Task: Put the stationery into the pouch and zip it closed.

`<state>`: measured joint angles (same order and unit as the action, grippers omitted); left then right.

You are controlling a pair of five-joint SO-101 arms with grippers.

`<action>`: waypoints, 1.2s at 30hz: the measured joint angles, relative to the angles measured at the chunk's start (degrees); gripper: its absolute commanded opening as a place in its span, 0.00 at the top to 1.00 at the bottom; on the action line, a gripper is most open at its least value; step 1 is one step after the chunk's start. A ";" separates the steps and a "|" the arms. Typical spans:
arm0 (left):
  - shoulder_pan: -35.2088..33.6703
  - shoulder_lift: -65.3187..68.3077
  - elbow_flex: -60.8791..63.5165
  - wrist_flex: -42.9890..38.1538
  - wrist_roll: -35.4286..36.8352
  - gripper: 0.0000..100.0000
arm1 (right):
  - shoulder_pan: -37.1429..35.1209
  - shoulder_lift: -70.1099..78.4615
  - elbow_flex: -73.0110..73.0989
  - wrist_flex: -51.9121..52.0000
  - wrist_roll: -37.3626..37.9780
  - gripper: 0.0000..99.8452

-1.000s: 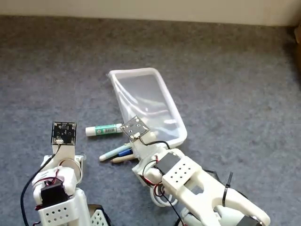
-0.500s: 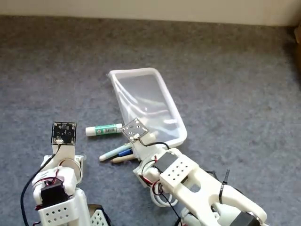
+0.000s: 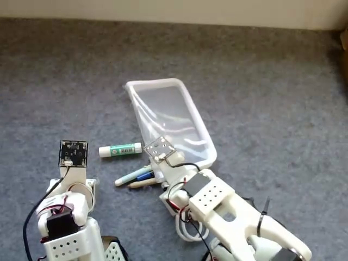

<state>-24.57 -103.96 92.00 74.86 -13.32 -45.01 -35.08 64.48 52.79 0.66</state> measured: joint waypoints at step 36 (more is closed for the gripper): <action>28.31 -0.53 -28.66 1.14 22.77 0.65 | 1.85 -22.07 -20.57 19.87 24.97 0.99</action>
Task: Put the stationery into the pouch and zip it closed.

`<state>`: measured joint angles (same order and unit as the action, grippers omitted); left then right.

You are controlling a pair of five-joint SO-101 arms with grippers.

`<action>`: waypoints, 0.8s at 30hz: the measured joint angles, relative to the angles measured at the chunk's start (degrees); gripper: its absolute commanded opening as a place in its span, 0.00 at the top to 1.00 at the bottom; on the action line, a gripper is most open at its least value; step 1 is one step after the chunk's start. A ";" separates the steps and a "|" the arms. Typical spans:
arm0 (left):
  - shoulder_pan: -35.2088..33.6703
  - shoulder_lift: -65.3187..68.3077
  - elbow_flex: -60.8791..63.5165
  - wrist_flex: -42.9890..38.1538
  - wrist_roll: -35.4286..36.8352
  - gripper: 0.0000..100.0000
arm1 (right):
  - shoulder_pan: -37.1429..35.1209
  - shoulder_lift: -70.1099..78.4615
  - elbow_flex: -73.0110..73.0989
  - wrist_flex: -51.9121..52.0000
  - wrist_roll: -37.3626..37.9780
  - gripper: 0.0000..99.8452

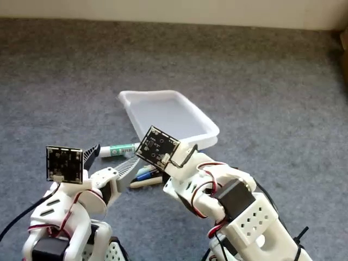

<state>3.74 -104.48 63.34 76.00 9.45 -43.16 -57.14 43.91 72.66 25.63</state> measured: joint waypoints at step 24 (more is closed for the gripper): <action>4.92 0.00 10.55 -5.89 0.26 0.65 | -0.26 0.00 0.00 0.44 0.35 0.99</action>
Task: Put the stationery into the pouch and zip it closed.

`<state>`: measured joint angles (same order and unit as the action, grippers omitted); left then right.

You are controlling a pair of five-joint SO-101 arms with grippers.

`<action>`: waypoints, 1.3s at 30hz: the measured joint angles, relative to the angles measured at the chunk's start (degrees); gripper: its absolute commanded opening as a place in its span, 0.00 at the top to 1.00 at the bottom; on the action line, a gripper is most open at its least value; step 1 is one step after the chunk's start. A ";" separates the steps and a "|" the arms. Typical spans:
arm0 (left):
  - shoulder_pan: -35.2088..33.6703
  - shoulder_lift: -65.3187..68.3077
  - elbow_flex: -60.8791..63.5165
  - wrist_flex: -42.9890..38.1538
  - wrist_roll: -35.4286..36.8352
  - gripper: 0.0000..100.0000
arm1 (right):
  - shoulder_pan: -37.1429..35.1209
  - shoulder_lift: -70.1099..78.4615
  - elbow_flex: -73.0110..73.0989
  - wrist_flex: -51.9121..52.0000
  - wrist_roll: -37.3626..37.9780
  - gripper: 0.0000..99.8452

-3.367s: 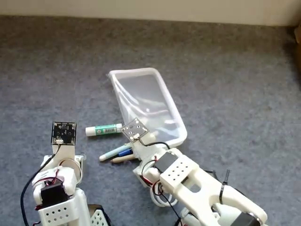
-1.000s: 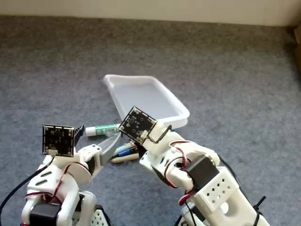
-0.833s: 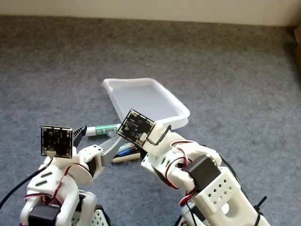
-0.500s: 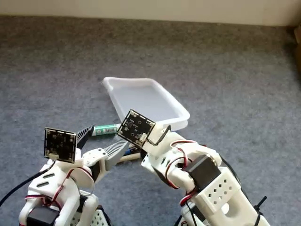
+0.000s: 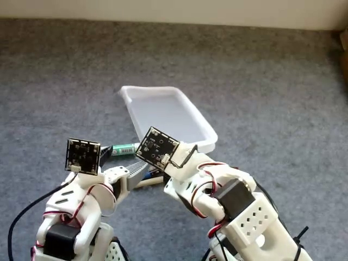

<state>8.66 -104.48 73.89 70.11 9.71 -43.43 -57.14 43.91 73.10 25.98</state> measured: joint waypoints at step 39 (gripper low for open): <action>-2.02 0.00 4.48 -3.60 -6.33 1.00 | -0.70 0.00 -3.87 -0.09 -2.99 0.99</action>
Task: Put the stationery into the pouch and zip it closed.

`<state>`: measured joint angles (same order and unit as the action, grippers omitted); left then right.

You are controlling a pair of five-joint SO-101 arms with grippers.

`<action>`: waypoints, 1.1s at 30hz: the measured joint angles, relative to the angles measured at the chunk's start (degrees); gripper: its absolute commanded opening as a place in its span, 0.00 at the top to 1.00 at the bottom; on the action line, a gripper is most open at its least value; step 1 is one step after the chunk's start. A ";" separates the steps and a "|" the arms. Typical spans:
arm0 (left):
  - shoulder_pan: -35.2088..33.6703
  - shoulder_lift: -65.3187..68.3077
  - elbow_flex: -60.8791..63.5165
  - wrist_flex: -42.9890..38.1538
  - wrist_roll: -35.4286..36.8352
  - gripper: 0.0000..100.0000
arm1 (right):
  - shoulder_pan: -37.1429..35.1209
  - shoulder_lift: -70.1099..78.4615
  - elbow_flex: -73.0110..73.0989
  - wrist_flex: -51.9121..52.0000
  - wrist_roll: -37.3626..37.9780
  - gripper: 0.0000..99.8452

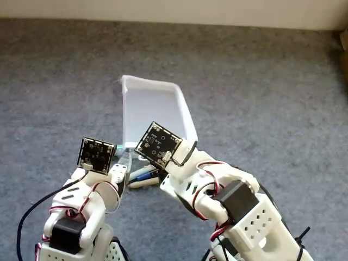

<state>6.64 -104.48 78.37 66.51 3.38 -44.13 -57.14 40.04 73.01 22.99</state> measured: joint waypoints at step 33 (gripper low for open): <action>-7.91 0.62 -2.73 0.00 1.41 0.99 | 24.00 -0.35 -0.26 0.09 -0.09 0.99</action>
<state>-1.27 -103.87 75.65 66.51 4.79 -20.13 -57.49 39.78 73.10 22.90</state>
